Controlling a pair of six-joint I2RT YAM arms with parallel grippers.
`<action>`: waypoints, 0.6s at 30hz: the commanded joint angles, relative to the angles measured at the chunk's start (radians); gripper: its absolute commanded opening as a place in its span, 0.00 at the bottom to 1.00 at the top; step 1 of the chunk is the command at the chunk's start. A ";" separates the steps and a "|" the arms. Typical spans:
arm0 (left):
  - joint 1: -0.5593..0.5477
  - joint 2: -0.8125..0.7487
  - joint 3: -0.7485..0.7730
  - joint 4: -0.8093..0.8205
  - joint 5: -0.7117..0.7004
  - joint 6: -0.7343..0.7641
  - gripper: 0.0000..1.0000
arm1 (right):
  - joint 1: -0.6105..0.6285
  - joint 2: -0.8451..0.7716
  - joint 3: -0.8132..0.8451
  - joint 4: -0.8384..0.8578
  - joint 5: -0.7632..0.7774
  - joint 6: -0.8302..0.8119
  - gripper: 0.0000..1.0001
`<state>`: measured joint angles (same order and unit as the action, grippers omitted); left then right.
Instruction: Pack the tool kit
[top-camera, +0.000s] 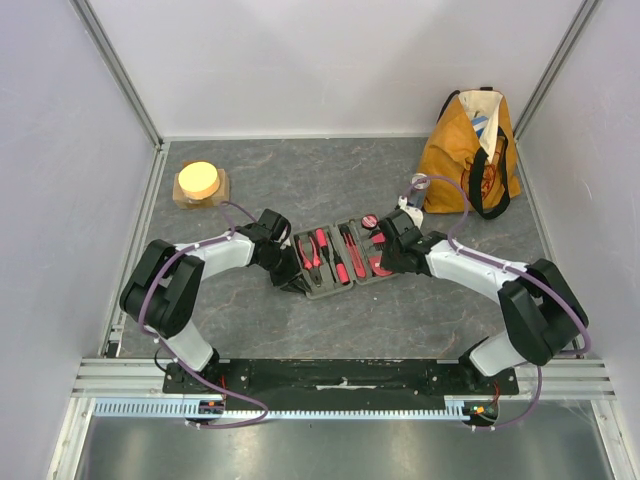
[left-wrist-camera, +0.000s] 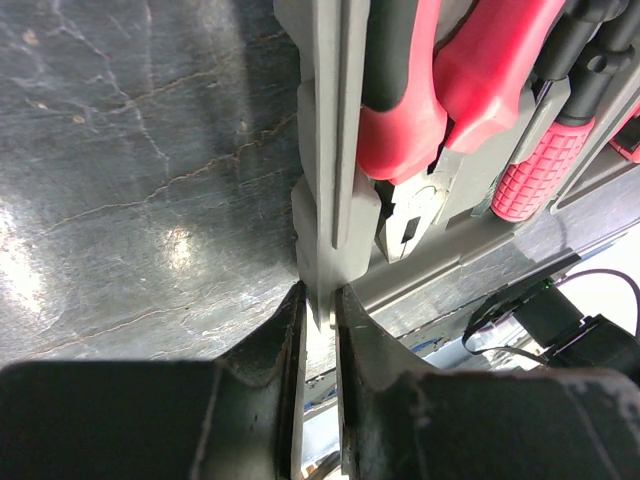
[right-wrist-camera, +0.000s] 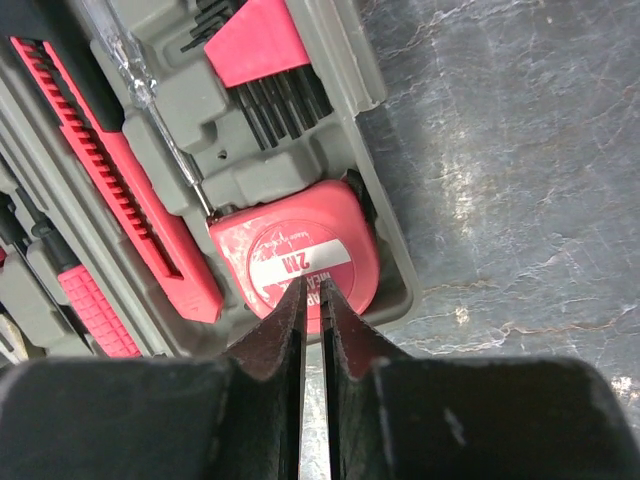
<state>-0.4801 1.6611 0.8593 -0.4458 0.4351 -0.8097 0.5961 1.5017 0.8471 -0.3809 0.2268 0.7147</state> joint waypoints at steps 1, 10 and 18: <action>0.001 -0.003 0.006 -0.048 -0.102 0.050 0.20 | 0.007 0.038 -0.042 -0.029 0.051 0.011 0.16; 0.000 -0.015 0.012 -0.051 -0.102 0.055 0.21 | 0.022 0.101 -0.057 -0.024 0.101 0.020 0.15; 0.000 -0.138 0.113 -0.110 -0.147 0.064 0.46 | 0.051 -0.015 0.220 -0.147 0.175 -0.035 0.26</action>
<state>-0.4831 1.6279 0.8845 -0.5129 0.3607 -0.7887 0.6327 1.5345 0.9134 -0.4198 0.3386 0.7197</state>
